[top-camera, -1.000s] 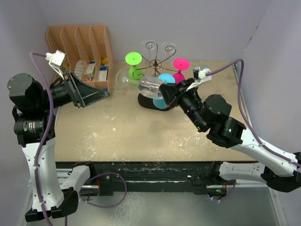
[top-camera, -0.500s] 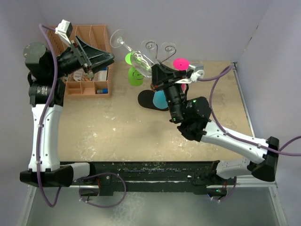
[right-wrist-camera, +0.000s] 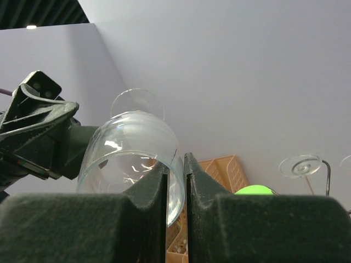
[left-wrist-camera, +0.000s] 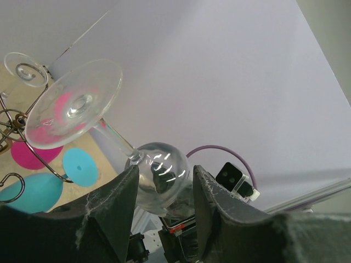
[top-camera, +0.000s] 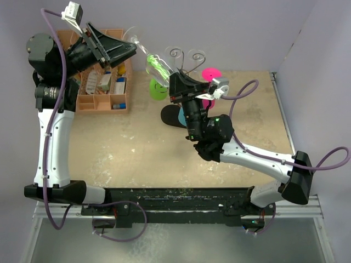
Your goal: Place the wine glass upside down on the wine glass rack
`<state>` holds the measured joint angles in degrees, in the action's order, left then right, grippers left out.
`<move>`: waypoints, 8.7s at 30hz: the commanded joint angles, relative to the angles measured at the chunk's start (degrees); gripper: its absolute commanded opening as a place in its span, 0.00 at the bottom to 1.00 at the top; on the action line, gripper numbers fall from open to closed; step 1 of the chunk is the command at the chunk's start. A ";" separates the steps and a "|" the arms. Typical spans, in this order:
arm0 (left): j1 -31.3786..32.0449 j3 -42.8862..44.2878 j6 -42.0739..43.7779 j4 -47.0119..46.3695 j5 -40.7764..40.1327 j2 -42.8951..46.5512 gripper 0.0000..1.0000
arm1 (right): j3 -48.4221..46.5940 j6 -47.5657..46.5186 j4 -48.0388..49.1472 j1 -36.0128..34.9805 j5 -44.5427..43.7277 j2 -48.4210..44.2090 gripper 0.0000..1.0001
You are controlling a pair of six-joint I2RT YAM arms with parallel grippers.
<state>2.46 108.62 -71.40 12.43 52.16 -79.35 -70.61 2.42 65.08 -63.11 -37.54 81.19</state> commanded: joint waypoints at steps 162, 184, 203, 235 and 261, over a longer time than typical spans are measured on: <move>27.16 -61.83 67.33 -62.68 -26.62 6.47 0.00 | 9.08 -8.92 -31.44 -0.71 13.30 -33.90 1.00; 27.16 -60.84 73.64 -69.05 -35.08 0.47 0.00 | 10.91 -11.47 -29.98 -0.72 12.22 -37.01 1.00; 25.16 -59.67 75.53 -73.17 -39.77 -2.39 0.00 | 9.56 -13.21 -32.08 -0.75 11.52 -35.23 1.00; 23.21 -71.95 76.23 -77.02 -29.91 7.45 0.00 | 8.22 -11.78 -34.16 -0.76 13.18 -33.73 1.00; 23.21 -72.42 79.05 -72.06 -27.64 4.74 0.37 | 10.09 -11.02 -32.73 -0.74 13.35 -34.33 1.00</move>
<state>25.89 36.21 6.74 -57.60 23.83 -74.67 -60.66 -8.69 29.28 -63.75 -24.51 47.22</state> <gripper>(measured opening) 0.346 0.995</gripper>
